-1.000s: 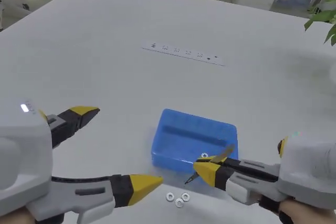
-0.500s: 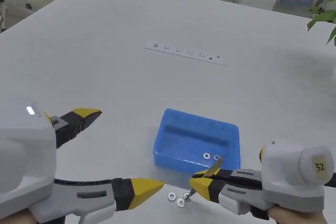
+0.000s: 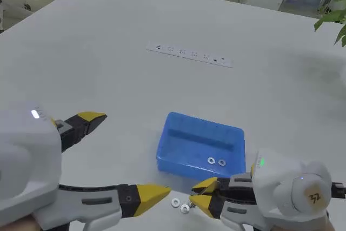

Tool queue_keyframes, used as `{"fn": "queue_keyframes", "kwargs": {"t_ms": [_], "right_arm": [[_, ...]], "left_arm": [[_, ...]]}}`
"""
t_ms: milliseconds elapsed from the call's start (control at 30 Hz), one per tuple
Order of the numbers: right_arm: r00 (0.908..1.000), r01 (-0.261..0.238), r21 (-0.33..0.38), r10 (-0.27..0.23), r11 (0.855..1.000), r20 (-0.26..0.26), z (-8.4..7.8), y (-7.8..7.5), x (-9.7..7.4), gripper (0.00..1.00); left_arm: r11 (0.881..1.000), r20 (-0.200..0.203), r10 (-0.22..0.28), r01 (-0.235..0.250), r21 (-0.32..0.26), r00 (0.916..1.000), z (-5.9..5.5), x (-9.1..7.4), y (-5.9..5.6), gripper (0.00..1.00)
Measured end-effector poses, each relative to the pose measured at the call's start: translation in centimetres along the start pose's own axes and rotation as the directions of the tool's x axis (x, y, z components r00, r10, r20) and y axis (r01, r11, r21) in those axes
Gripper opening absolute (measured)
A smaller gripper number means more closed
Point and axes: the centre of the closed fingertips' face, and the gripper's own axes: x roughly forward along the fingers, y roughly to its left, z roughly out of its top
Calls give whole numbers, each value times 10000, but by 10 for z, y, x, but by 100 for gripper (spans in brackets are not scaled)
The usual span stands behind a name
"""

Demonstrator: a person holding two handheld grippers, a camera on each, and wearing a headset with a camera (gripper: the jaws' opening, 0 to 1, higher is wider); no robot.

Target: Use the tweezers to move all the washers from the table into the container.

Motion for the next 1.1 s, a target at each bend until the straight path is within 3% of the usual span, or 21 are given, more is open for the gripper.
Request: {"fn": "queue_keyframes", "kwargs": {"t_ms": [267, 367, 467, 533, 633, 667, 733, 800, 833, 900, 967, 1000, 1067, 1100], "right_arm": [[9984, 564, -734, -559, 9957, 91, 18, 6, -22, 3], [9934, 1064, -601, -1035, 9925, 495, 31, 4, -31, 3], [9766, 1814, 85, -1812, 9834, 1156, 45, -5, -38, 3], [9659, 2041, 653, -2117, 9768, 1490, 53, -10, -41, 3], [9379, 2379, 1622, -2699, 9577, 2179, 68, -21, -48, 3], [9297, 2466, 1919, -2878, 9499, 2300, 71, -25, -49, 3], [9075, 2911, 2575, -3511, 9214, 2307, 74, -35, -53, 3], [8851, 3322, 3157, -4094, 8888, 2212, 74, -45, -55, 3], [8675, 3532, 3505, -4439, 8674, 2245, 74, -51, -57, 3], [8466, 3747, 4042, -4857, 8344, 2178, 74, -58, -57, 3], [8352, 3912, 4422, -5132, 8071, 1979, 71, -64, -55, 3], [8341, 3997, 4526, -5211, 7971, 1811, 69, -65, -54, 3], [8324, 4104, 4540, -5282, 7909, 1676, 68, -69, -50, 3], [8271, 4210, 4672, -5405, 7775, 1541, 65, -73, -49, 3]], "left_arm": [[9990, 328, 303, -292, -334, 9990, 3, -5, -4, 92], [9992, 410, 357, -348, -216, 9985, 5, -8, -6, 92], [9993, 478, 379, -381, 20, 9981, 9, -13, -5, 92], [9994, 587, 340, -346, 86, 9977, 13, -15, -4, 92], [9996, 715, 176, -191, 213, 9973, 17, -19, -3, 92], [9995, 707, 131, -151, 278, 9974, 18, -20, -3, 92], [9990, 783, -88, 52, 454, 9969, 21, -23, -4, 92], [9983, 925, -316, 269, 521, 9952, 24, -26, -5, 92], [9973, 994, -505, 449, 572, 9938, 26, -28, -6, 92], [9943, 996, -879, 812, 694, 9911, 25, -30, -10, 92], [9873, 1036, -1282, 1170, 1079, 9863, 25, -34, -16, 91], [9855, 989, -1383, 1270, 1126, 9854, 24, -34, -17, 91], [9780, 722, -1794, 1700, 1209, 9811, 18, -38, -22, 91], [9744, 756, -2003, 1906, 1188, 9768, 17, -39, -25, 91]]}}
